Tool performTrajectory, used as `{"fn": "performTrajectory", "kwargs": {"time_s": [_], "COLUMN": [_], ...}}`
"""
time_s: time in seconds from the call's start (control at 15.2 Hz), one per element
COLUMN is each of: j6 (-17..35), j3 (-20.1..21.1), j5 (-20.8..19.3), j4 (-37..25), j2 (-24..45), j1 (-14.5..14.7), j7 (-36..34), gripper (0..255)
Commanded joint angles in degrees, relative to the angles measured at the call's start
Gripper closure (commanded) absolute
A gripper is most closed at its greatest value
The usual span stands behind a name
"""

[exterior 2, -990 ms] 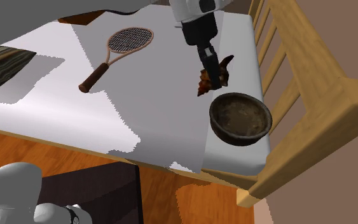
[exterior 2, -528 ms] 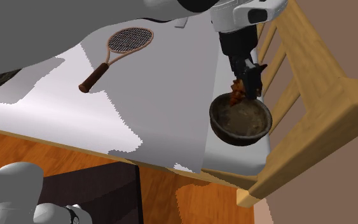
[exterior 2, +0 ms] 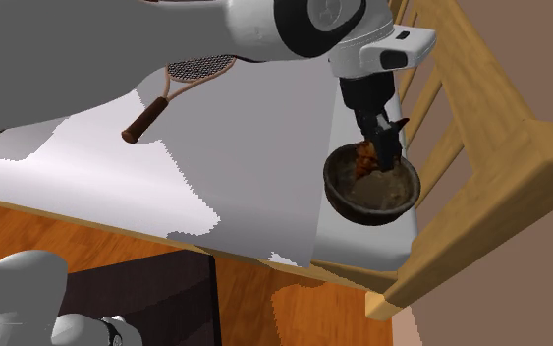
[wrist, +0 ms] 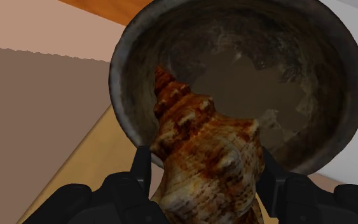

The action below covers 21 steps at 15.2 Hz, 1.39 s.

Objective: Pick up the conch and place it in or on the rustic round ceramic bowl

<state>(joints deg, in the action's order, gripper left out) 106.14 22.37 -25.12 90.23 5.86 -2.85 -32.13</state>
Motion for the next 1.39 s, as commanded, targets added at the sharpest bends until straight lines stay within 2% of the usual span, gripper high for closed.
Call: {"fn": "performTrajectory", "kwargs": {"time_s": [0.0, 0.2, 0.73, 0.79, 1.12, 1.32], "j6": [1.8, 4.0, 4.2, 4.2, 4.2, -1.0], "j3": [-0.1, -0.2, -0.3, -0.3, -0.3, 0.5], "j5": [0.0, -0.2, -0.2, -0.2, -0.2, 0.5], "j4": [2.1, 4.6, 4.8, 4.8, 4.8, 0.8], "j2": [-0.4, -0.6, -0.6, -0.6, -0.6, -1.6], "j1": [-0.2, -0.4, -0.4, -0.4, -0.4, 0.5], "j7": [-0.4, -1.2, -1.3, -1.3, -1.3, -0.7], "gripper": [255, 255, 255, 0, 0, 0]}}
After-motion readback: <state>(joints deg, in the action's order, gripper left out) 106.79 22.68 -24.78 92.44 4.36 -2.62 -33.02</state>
